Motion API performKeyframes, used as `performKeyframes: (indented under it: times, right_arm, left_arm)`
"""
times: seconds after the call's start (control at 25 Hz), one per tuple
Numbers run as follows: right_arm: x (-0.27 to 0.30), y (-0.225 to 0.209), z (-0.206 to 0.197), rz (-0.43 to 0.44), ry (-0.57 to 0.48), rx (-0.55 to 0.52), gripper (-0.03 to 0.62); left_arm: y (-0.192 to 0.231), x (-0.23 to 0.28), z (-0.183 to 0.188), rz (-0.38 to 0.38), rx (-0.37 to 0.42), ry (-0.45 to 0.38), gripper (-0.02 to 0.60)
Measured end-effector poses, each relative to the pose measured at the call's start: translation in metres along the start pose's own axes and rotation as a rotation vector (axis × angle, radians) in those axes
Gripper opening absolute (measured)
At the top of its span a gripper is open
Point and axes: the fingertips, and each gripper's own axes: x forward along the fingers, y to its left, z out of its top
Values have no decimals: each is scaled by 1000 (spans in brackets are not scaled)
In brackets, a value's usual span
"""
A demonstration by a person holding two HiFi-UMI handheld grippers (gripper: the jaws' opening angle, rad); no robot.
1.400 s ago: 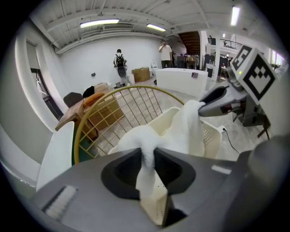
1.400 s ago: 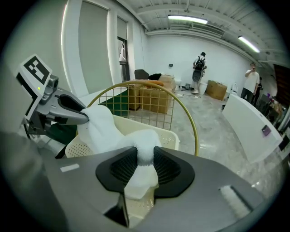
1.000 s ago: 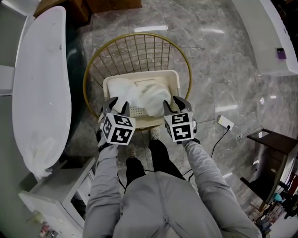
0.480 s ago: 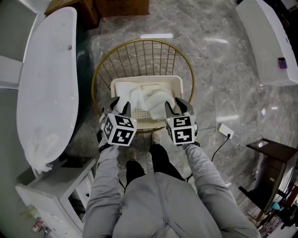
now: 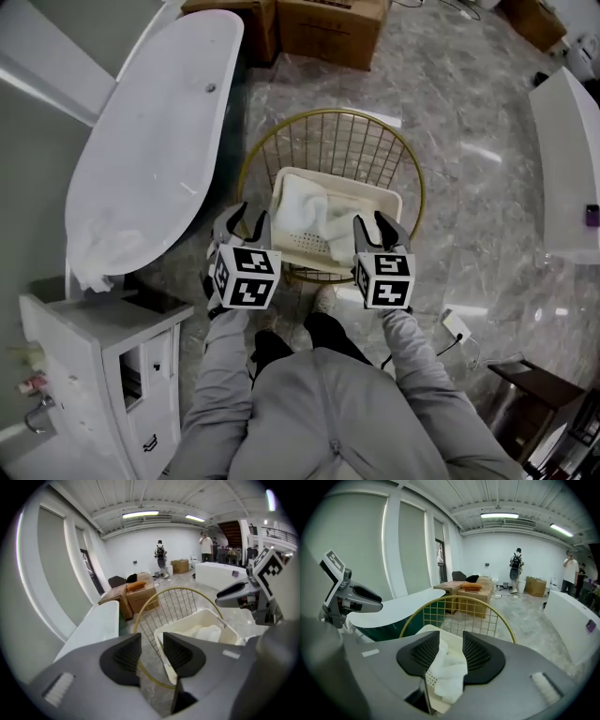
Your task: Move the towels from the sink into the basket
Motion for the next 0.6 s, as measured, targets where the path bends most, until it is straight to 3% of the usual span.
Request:
performKeyframes:
  times: [0.28,0.6]
  right_arm:
    - [-10,62,42,111,-73,-80,137]
    - [-26,182,72,266,-150,-202,137]
  left_arm:
    - [55,-83,-39,175,-165,-24,181]
    - [124,-186,-111,372,-289,-46,181]
